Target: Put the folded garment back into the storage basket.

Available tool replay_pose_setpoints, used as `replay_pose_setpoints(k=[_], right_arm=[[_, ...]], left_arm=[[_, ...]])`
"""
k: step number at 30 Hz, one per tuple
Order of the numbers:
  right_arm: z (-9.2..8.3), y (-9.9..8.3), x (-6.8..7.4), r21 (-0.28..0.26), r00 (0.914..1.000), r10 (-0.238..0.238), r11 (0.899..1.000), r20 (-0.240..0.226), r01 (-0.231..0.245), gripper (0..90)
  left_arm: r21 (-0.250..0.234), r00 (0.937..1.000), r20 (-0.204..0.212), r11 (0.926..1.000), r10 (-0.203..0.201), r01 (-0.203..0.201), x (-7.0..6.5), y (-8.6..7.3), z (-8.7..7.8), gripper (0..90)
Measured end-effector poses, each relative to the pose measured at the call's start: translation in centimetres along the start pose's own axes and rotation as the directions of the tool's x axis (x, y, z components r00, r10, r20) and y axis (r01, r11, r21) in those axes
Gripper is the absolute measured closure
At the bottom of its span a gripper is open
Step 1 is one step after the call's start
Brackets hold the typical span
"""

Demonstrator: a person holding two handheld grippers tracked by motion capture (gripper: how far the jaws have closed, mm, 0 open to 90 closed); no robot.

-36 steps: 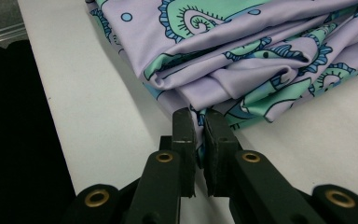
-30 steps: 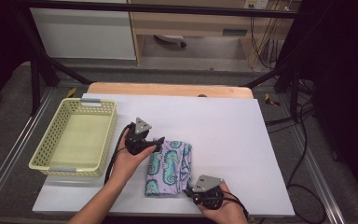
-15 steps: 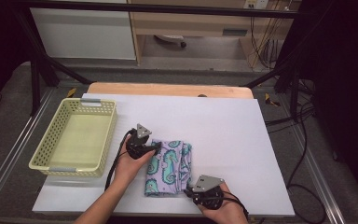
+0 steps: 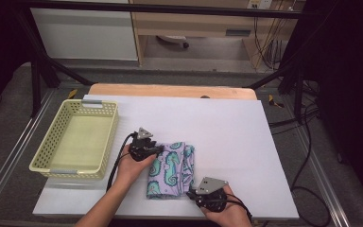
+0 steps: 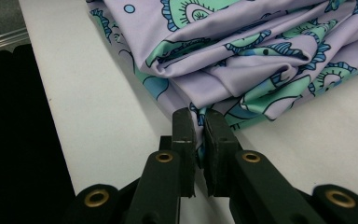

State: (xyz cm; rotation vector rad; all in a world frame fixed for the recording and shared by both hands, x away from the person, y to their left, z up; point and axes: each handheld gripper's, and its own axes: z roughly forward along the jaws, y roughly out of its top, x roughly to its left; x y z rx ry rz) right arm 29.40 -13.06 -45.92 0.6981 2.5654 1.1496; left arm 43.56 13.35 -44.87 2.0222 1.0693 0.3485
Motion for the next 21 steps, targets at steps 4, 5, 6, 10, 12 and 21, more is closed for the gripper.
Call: replay_pose_setpoints(k=[4, 5, 6, 10, 12, 21], right_arm=[[0.0, 0.1, 0.1, 0.008, 1.0000, -0.005, 1.000, 0.004, 0.005, 84.8], [0.0, 0.2, 0.1, 0.014, 1.0000, -0.007, 1.000, 0.005, 0.007, 84.7], [0.0, 0.3, 0.1, 0.013, 0.9999, -0.010, 1.000, 0.005, 0.010, 84.8], [-0.2, 0.6, 0.1, -0.002, 0.9998, -0.019, 1.000, 0.001, 0.019, 85.1], [-0.4, 0.9, 0.2, -0.021, 0.9998, -0.021, 1.000, -0.005, 0.021, 85.2], [-1.5, 2.2, -0.1, -0.076, 0.9982, 0.002, 0.997, -0.059, -0.007, 85.5]], left_arm=[[0.009, 0.9998, 0.002, 0.9998, 0.019, -0.019, -0.2, 0.2, -0.2, 73.9], [0.007, 0.9998, 0.002, 0.9998, 0.017, -0.017, -0.3, 0.2, -0.2, 75.7], [0.000, 1.0000, 0.005, 1.0000, 0.008, -0.008, -0.3, 0.2, -0.3, 77.1], [-0.009, 0.9999, 0.016, 1.0000, 0.004, -0.004, -0.4, 0.8, -1.2, 78.9], [-0.012, 0.9996, 0.024, 0.9998, 0.018, -0.018, -0.7, 1.5, -1.8, 79.1], [0.027, 0.9959, 0.041, 0.9963, 0.080, -0.081, -1.6, 4.3, -3.7, 79.8]])
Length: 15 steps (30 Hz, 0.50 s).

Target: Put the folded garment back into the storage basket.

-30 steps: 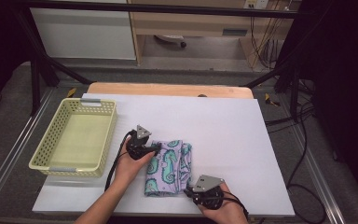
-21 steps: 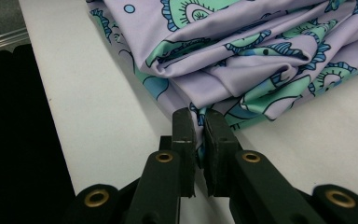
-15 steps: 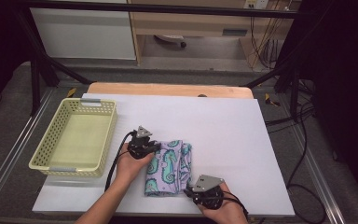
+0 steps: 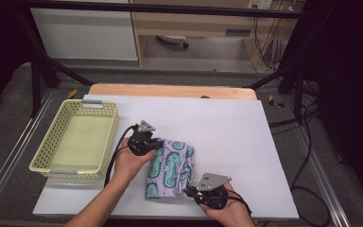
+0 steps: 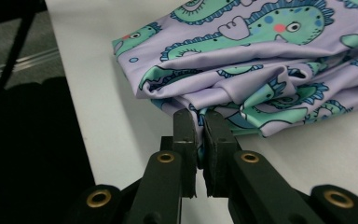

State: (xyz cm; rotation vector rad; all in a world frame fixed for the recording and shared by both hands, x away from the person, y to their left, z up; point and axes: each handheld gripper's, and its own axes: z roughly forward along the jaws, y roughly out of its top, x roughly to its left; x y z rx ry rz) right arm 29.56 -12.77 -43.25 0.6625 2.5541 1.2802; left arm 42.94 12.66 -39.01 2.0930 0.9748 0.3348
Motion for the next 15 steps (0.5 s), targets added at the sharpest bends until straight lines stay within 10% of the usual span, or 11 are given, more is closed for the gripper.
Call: replay_pose_setpoints(k=[15], right_arm=[[-0.2, 3.2, -0.7, 0.001, 0.9987, -0.045, 0.999, -0.022, 0.045, 85.5]], left_arm=[[0.042, 0.9955, -0.012, 0.9947, 0.094, -0.093, 0.2, 4.0, -2.2, 79.9]])
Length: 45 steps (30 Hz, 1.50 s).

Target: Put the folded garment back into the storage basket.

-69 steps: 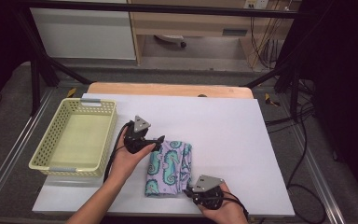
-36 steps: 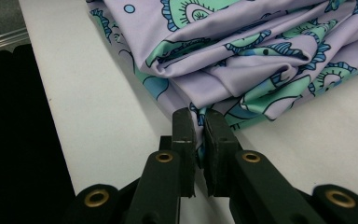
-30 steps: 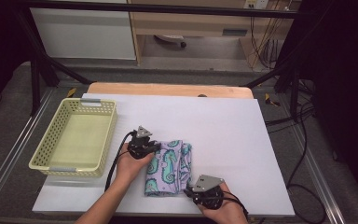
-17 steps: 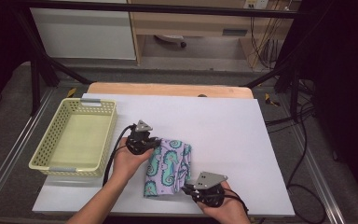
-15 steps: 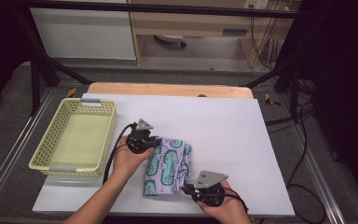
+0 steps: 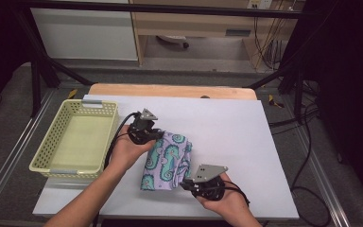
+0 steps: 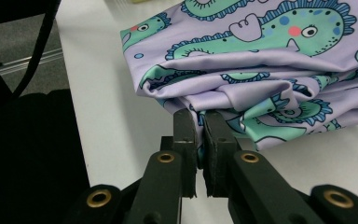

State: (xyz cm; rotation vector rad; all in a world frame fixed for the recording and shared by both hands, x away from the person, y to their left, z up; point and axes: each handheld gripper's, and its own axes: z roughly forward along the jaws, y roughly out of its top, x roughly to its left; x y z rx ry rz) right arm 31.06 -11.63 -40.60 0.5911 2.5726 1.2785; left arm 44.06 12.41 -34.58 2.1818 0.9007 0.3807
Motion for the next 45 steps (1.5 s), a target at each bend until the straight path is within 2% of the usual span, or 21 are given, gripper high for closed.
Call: replay_pose_setpoints(k=[6, 11, 19, 33, 45], right_arm=[[0.0, 1.5, -0.5, -0.014, 0.9999, -0.012, 1.000, 0.000, 0.012, 85.5], [0.1, 2.8, -0.9, -0.029, 0.9999, -0.015, 0.999, -0.001, 0.015, 85.5], [1.0, 4.9, -1.1, -0.027, 0.9991, -0.040, 0.999, -0.012, 0.040, 85.5], [2.2, 7.9, -1.3, -0.045, 0.9972, -0.071, 0.997, -0.024, 0.070, 85.5], [4.3, 10.4, -1.2, -0.077, 0.9958, -0.083, 0.994, -0.040, 0.079, 85.5]], left_arm=[[-0.012, 0.9996, -0.019, 0.9997, 0.022, -0.023, 0.6, 1.5, -1.6, 79.9], [-0.026, 0.9995, -0.031, 0.9996, 0.011, -0.012, 1.5, 2.2, -2.6, 79.9], [-0.055, 0.9984, -0.053, 0.9984, -0.019, 0.016, 2.9, 2.4, -4.3, 79.9], [-0.085, 0.9949, -0.098, 0.9962, -0.026, 0.018, 4.6, 3.1, -6.6, 79.9], [-0.102, 0.9875, -0.149, 0.9941, -0.049, 0.034, 7.0, 2.7, -8.9, 79.9]])
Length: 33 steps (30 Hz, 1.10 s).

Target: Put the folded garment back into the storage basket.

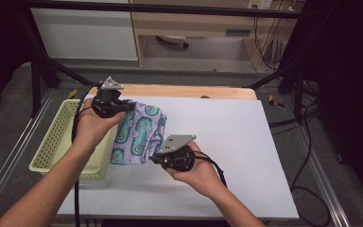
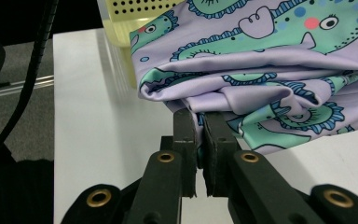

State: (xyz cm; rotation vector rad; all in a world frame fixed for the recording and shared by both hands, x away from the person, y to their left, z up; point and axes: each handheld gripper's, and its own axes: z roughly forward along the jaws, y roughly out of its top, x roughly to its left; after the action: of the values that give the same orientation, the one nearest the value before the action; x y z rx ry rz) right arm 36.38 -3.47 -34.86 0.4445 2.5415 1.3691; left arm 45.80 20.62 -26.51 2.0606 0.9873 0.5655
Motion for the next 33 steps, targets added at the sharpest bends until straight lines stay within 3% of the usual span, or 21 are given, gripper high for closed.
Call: replay_pose_setpoints(k=[15, 33], right_arm=[[4.2, 3.1, 0.0, -0.034, 0.9993, -0.020, 0.999, -0.033, 0.019, 85.5], [6.3, 4.6, -0.2, -0.068, 0.9987, -0.030, 0.997, -0.042, 0.027, 85.5]], left_arm=[[-0.025, 0.9968, -0.048, 0.9978, -0.063, 0.062, 4.6, -1.6, -2.3, 79.9], [-0.046, 0.9910, -0.090, 0.9944, -0.098, 0.095, 6.4, -2.4, -3.6, 79.9]])
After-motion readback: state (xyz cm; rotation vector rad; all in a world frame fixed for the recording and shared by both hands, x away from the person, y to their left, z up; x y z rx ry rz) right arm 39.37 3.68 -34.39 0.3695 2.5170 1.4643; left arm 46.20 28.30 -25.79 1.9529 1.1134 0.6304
